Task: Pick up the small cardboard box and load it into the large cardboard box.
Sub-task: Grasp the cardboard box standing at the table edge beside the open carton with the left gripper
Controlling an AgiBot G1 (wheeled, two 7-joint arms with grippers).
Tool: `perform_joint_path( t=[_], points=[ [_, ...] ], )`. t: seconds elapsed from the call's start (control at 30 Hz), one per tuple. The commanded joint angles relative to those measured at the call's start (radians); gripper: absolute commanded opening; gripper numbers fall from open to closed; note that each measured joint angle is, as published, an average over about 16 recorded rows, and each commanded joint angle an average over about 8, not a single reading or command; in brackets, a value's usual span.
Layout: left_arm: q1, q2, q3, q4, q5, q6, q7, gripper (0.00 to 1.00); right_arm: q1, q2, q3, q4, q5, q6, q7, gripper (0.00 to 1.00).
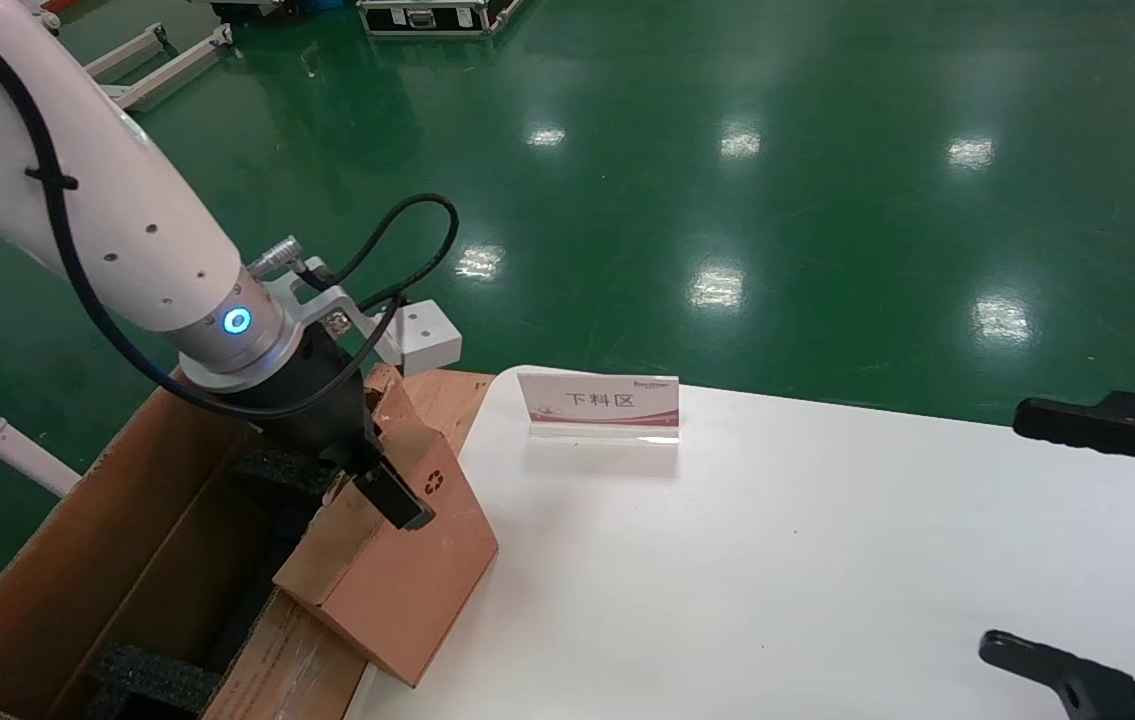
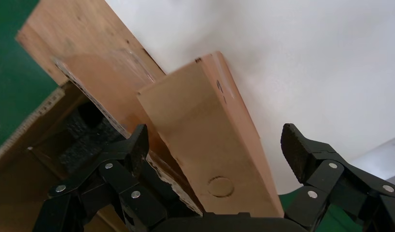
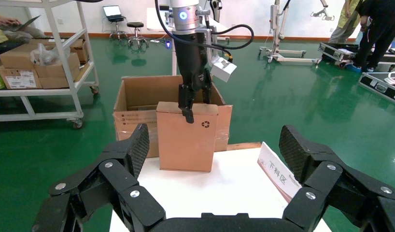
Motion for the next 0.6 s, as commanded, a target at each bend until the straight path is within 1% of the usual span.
perform_joint_path(
  t=[0.03, 0.6],
  points=[
    [-0.008, -0.005, 0.019, 0.0, -0.013, -0.003, -0.008, 1.0, 0.0, 0.0, 0.0, 0.0, 0.0, 0.0, 0.0, 1.0],
    [-0.015, -0.036, 0.099, 0.0, -0.069, -0.031, -0.036, 1.0, 0.0, 0.001, -0.001, 0.0, 0.001, 0.001, -0.001, 1.0]
  ],
)
